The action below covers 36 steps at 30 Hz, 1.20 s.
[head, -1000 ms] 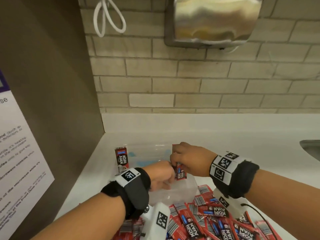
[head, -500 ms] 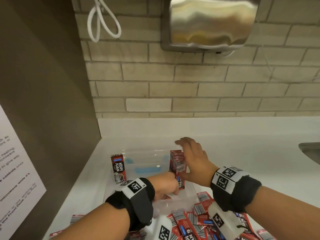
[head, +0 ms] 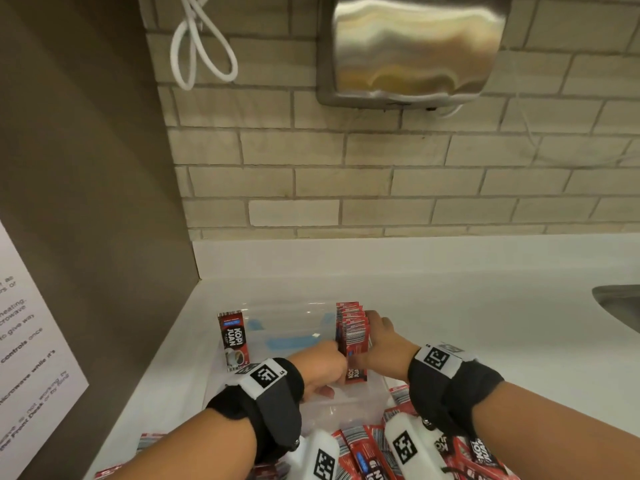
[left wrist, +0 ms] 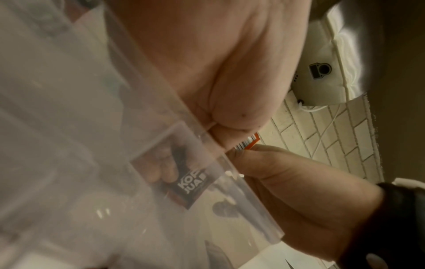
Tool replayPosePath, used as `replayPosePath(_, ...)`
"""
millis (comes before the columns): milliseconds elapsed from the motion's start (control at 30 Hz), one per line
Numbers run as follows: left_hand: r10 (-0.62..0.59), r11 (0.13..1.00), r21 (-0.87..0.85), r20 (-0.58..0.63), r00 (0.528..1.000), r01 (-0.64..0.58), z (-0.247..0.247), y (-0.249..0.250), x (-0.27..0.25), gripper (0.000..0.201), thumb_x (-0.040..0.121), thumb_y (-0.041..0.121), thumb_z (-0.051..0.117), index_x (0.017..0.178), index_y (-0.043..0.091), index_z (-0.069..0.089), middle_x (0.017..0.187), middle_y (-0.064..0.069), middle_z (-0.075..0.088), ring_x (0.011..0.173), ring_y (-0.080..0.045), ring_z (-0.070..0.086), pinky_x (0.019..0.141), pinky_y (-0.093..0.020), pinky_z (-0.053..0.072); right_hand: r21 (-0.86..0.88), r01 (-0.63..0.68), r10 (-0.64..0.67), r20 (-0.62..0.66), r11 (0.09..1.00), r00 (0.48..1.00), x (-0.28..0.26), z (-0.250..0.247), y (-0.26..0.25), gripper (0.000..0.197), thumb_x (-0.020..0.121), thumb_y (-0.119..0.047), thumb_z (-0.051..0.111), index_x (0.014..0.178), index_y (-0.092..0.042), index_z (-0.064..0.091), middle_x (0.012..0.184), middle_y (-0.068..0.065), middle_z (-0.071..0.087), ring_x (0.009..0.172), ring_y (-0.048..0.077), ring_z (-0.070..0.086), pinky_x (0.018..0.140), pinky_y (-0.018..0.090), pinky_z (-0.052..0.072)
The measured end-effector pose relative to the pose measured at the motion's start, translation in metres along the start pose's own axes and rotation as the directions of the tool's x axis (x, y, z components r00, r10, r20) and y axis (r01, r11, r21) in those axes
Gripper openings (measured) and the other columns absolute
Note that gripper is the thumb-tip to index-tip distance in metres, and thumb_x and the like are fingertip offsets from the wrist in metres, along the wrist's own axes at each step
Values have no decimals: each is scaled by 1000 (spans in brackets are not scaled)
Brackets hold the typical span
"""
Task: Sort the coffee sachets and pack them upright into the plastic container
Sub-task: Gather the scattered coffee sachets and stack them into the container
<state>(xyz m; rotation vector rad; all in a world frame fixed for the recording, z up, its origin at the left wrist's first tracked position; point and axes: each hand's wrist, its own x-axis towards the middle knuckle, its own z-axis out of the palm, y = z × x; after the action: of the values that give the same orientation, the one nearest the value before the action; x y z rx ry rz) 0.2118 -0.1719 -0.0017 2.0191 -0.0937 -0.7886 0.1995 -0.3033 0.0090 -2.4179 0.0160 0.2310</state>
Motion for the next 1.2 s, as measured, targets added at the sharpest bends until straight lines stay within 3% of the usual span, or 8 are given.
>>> replayPosePath(367,26,998,66,-11,1000,-25,-2,2,-3,45,91,2,45,133,18,48,129,-8,55,102,-19,51,68,-21,48,123,-68,69,-2,990,998,-4,-2,9,94,73,-23,77,143,-14,14,137,12,30,123,25,42,95,32,43)
replayPosePath(533,93,993,78,-87,992,-86,-17,7,-28,57,92,-3,46,145,10,30,139,-8,42,105,-20,50,77,-25,47,294,-84,100,-41,952,994,-14,-14,7,95,74,-22,77,144,-15,14,142,12,29,126,26,40,99,38,41)
replayPosePath(633,218,976,23,-154,964,-217,-32,3,-62,62,92,-1,48,147,20,29,146,3,40,114,-15,50,78,-21,45,474,-14,89,-137,880,987,-33,-23,-6,84,79,-17,73,143,-17,19,143,11,30,128,26,39,93,33,38)
replayPosePath(733,296,941,-76,-293,909,-330,-50,-17,-109,48,91,2,52,133,27,49,126,14,58,106,-7,56,74,-21,42,567,116,74,-301,816,951,-58,-25,-20,72,82,-18,69,140,-20,26,140,5,34,121,24,43,90,32,38)
replayPosePath(867,235,933,-114,-525,818,-342,-66,-64,-169,35,90,3,55,110,31,62,104,14,69,97,-7,62,77,-26,45,624,235,41,-395,745,918,-92,-8,-48,53,86,-15,63,131,-24,35,133,0,37,109,17,50,80,24,41)
replayPosePath(933,152,953,-120,-609,778,-280,-66,-91,-192,35,89,1,55,105,31,63,102,11,69,96,-9,62,81,-30,46,670,251,7,-357,699,934,-107,8,-64,42,87,-11,60,124,-23,41,125,-1,44,95,9,54,69,17,43)
replayPosePath(1033,80,971,-116,-670,738,-211,-62,-124,-217,32,90,0,55,101,29,62,103,7,67,94,-9,61,79,-26,43,717,202,-70,-210,667,975,-125,37,-81,30,86,-10,60,113,-22,51,113,-2,52,97,14,53,79,25,43)
replayPosePath(1200,17,1000,29,-637,771,1,-49,-159,-233,29,89,6,57,99,33,54,104,12,63,90,0,59,70,-16,39,728,-96,-72,197,679,978,-135,93,-92,26,86,-10,60,110,-17,56,104,0,58,92,11,56,80,26,46)
